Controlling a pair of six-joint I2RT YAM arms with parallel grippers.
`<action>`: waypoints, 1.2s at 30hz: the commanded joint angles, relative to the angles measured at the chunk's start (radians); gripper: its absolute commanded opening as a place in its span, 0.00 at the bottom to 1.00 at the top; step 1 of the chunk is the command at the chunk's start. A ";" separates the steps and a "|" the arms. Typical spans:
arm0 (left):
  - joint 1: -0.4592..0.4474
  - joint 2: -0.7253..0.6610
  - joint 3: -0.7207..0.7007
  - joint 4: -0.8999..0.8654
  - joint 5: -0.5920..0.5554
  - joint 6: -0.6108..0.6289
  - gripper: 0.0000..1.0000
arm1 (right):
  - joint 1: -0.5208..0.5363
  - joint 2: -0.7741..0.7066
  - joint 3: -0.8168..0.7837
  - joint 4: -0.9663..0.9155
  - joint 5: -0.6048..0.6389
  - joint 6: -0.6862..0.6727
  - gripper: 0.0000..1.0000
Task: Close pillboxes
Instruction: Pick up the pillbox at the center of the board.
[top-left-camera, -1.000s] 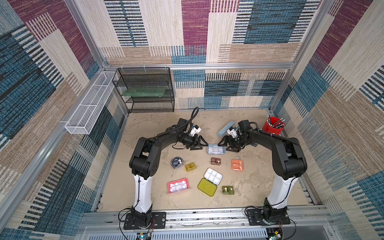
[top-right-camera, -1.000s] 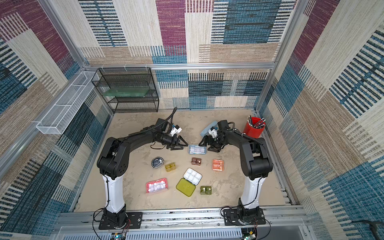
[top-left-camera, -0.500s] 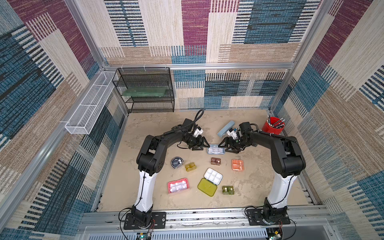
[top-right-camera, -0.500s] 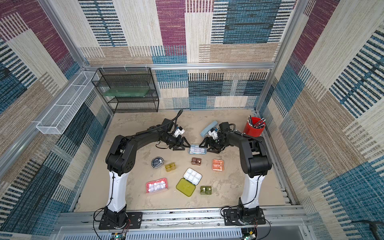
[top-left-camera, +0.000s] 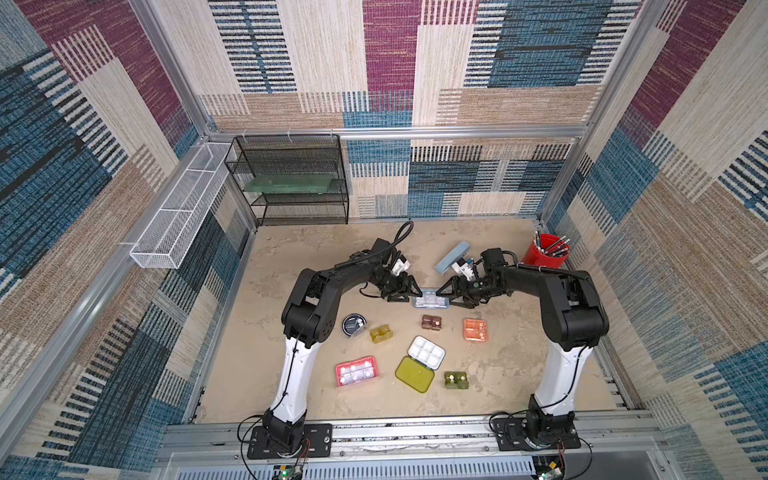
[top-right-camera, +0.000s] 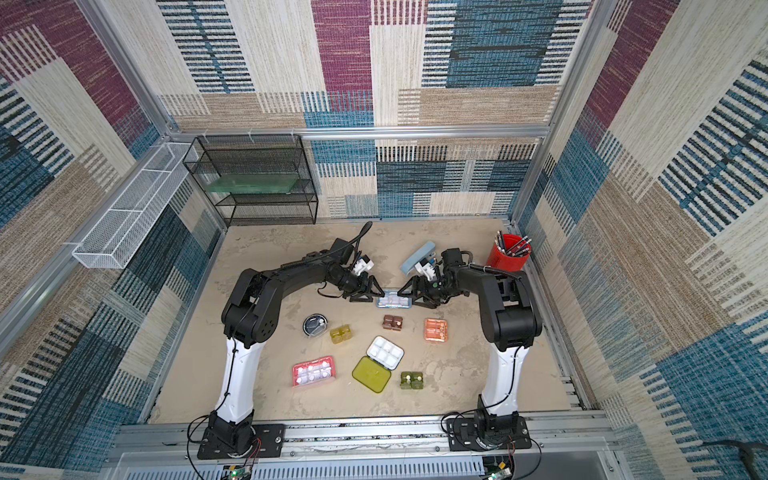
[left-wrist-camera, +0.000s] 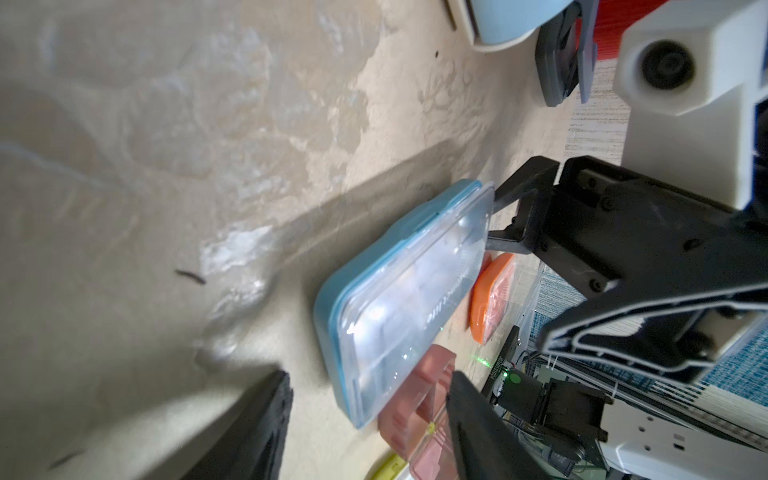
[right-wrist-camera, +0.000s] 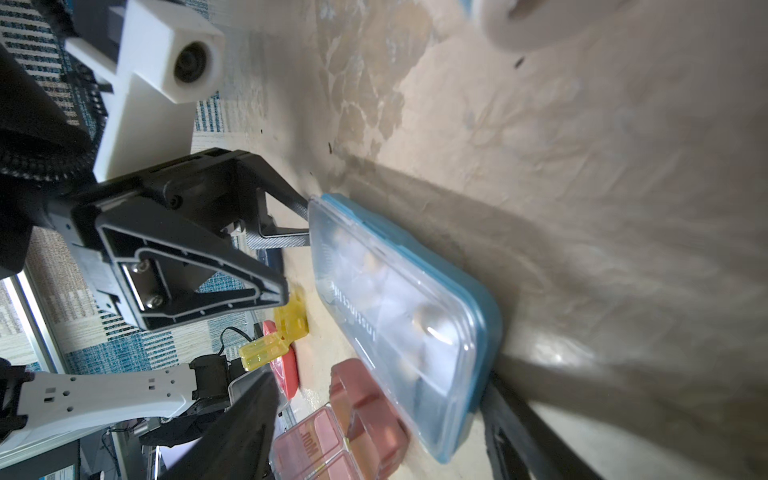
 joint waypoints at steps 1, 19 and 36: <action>-0.006 0.016 0.006 0.026 0.000 -0.017 0.63 | 0.007 0.016 -0.011 -0.024 0.080 -0.008 0.79; -0.008 0.000 -0.043 0.112 0.070 -0.040 0.57 | 0.072 0.044 0.034 -0.032 0.082 0.022 0.73; 0.021 -0.046 -0.123 0.154 0.078 -0.059 0.56 | 0.067 -0.006 -0.025 0.045 0.067 0.101 0.49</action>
